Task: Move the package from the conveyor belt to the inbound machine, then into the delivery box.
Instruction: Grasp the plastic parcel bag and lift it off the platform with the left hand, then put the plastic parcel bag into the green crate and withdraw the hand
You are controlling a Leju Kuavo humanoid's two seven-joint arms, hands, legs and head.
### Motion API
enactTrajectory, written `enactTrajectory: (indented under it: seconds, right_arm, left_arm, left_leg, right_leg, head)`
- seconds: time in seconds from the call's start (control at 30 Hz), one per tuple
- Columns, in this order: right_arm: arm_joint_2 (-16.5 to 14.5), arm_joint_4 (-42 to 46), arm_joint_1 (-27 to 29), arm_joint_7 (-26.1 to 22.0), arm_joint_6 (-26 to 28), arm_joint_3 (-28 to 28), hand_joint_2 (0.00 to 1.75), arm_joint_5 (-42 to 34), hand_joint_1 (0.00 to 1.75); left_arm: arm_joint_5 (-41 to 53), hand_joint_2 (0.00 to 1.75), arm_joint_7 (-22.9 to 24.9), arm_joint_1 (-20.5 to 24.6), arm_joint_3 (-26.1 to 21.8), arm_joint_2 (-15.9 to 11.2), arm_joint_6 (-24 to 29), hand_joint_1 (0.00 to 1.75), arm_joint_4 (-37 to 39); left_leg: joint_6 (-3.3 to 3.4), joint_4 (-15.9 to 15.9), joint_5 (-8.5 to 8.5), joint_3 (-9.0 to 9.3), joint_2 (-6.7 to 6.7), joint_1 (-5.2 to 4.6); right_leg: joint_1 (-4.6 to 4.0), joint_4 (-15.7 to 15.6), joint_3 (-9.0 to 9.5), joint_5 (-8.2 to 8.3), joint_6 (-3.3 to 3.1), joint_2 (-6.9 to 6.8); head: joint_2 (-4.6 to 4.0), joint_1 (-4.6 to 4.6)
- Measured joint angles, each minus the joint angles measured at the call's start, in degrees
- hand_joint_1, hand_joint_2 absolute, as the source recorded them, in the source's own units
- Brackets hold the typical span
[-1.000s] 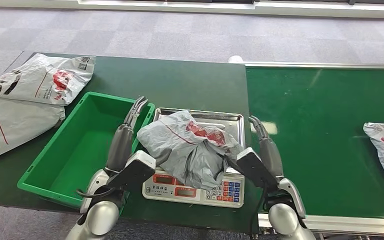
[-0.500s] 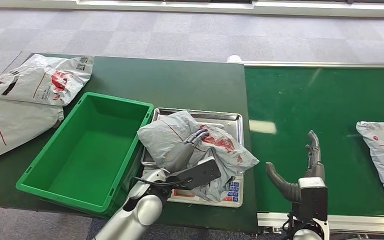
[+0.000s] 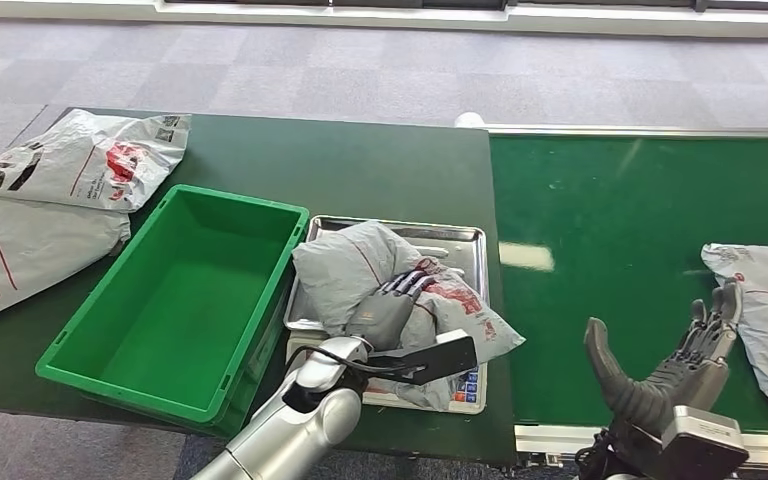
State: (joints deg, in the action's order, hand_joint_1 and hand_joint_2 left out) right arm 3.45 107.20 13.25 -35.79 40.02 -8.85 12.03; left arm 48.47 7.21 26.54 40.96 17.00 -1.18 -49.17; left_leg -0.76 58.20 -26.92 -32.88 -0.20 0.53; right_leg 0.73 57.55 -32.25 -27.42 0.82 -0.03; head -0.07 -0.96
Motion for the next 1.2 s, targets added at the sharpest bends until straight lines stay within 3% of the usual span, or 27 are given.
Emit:
enactTrajectory:
  seconds: [0.1, 0.3, 0.5, 0.63, 0.83, 1.2]
  right_arm:
    - [-0.14, 0.27, 0.12, -0.15, 0.0, 0.0, 1.75, -0.2, 0.0]
    - [-0.59, 0.83, 0.34, -1.7, 0.0, 0.0, 1.75, 0.4, 0.0]
    - [-1.87, 1.7, 1.48, -0.29, 0.0, 0.0, 1.75, 3.68, 0.0]
    - [-2.71, 1.93, 2.8, 0.27, 0.01, 0.0, 1.75, 4.8, 0.0]
    - [-3.05, 2.03, 4.14, 0.17, 0.08, 0.0, 1.75, 4.22, 0.0]
    - [-3.24, 2.64, 5.27, 1.37, 0.09, 0.0, 1.75, 4.26, 0.0]
  left_arm:
    - [0.32, 1.75, 0.08, 0.34, 0.16, 0.15, 0.0, 1.75, 0.73]
    - [5.17, 1.75, 1.37, 0.92, 0.16, 0.42, 2.31, 1.75, 1.3]
    - [1.8, 1.75, -3.71, 0.6, -5.66, -0.59, 9.99, 1.75, -5.15]
    - [-9.98, 1.75, -9.3, 0.3, -12.79, -3.22, 13.99, 1.75, -17.24]
    - [-19.98, 1.75, -9.67, 0.56, -21.37, -7.87, 11.1, 1.75, -31.45]
    - [-20.0, 1.75, -9.96, 1.11, -28.11, -12.81, 16.32, 1.75, -36.51]
  left_leg:
    - [0.01, 0.0, 0.01, 0.01, 0.0, 0.0]
    - [0.03, 0.0, 0.02, 0.06, -0.01, 0.0]
    - [0.01, -0.02, 0.23, -0.11, 0.01, 0.01]
    - [-0.04, -0.03, 0.31, -0.24, 0.03, 0.02]
    - [-0.07, -0.05, 0.32, -0.33, 0.05, 0.03]
    - [-0.07, -0.04, 0.32, -0.41, 0.03, 0.03]
  right_leg:
    - [0.0, 0.0, 0.02, 0.02, 0.03, 0.0]
    - [0.0, 0.0, 0.1, 0.02, 0.03, 0.0]
    - [-0.03, 0.02, -0.11, 0.21, -0.04, 0.0]
    - [-0.09, 0.06, -0.26, 0.26, -0.08, 0.03]
    - [-0.11, 0.07, -0.39, 0.24, -0.1, 0.05]
    - [-0.07, 0.07, -0.46, 0.24, -0.09, 0.02]
  head:
    - [0.0, 0.0]
    - [0.0, 0.0]
    - [0.0, 0.0]
    - [0.0, 0.0]
    - [0.0, 0.0]
    - [0.0, 0.0]
